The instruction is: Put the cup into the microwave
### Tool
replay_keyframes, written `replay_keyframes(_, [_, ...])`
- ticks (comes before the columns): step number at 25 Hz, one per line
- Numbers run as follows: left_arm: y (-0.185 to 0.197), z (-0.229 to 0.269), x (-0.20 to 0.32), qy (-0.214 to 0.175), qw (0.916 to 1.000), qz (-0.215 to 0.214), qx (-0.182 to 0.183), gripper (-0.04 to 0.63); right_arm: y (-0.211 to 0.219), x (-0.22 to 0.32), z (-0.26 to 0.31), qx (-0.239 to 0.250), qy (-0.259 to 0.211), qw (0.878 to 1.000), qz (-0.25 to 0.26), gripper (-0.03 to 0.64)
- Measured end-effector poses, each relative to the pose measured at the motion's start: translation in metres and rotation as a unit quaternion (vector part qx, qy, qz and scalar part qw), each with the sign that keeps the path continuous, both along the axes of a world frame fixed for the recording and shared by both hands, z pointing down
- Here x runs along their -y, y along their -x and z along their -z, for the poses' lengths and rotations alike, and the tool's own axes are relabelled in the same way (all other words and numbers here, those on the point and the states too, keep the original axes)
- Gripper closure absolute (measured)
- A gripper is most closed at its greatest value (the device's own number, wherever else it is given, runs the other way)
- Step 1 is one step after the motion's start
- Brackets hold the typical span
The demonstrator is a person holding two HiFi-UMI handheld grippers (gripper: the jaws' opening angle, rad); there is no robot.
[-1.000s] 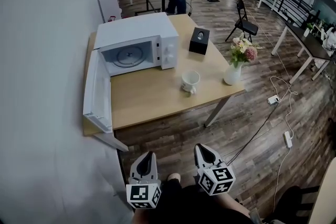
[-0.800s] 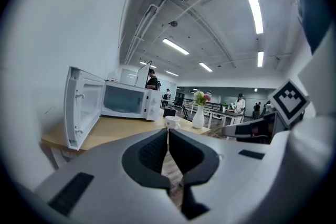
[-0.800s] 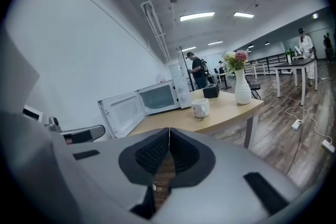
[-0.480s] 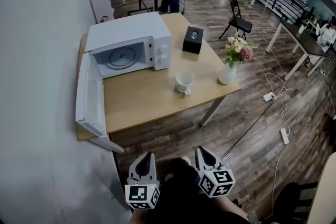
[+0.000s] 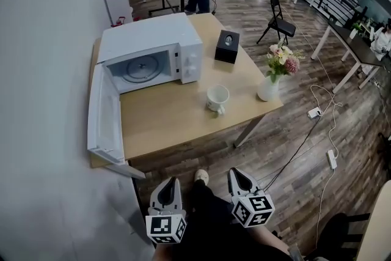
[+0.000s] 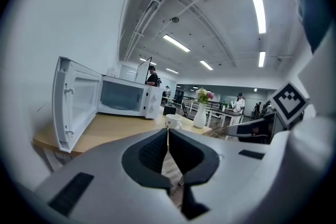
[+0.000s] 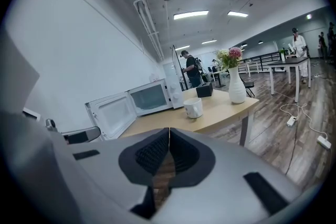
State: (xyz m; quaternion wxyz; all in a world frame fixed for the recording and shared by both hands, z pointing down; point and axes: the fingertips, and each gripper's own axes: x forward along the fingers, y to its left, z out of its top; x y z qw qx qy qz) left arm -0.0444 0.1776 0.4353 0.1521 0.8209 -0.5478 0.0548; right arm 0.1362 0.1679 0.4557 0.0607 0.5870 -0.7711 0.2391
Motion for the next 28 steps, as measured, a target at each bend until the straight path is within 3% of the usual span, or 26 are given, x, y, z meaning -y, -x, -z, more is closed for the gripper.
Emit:
replay_keyframes(15, [-0.009,0.0,0.08,0.011,0.9998,-0.013,0.011,0.586,-0.006,0.081,-0.002,-0.002,0.008,1.0,0.001,0.616])
replay_keyframes(16, [-0.01,-0.001,0.085,0.012,0.9998,-0.013,0.011,0.586,-0.007,0.087,-0.002,-0.001,0.008,1.0,0.003,0.594])
replay_keyframes(18, [-0.012,-0.003,0.097,0.016,0.9997,-0.015,0.012,0.586,-0.008,0.099,-0.004,0.001,0.012,1.0,0.008,0.432])
replay_keyframes(20, [-0.015,-0.005,0.108,0.019,0.9996,-0.018,0.012,0.586,-0.01,0.109,-0.008,0.001,0.018,1.0,0.008,0.352])
replay_keyframes(28, [-0.028,-0.016,0.148,0.032,0.9988,-0.035,0.01,0.586,-0.015,0.142,-0.03,-0.023,0.048,0.998,0.025,0.261])
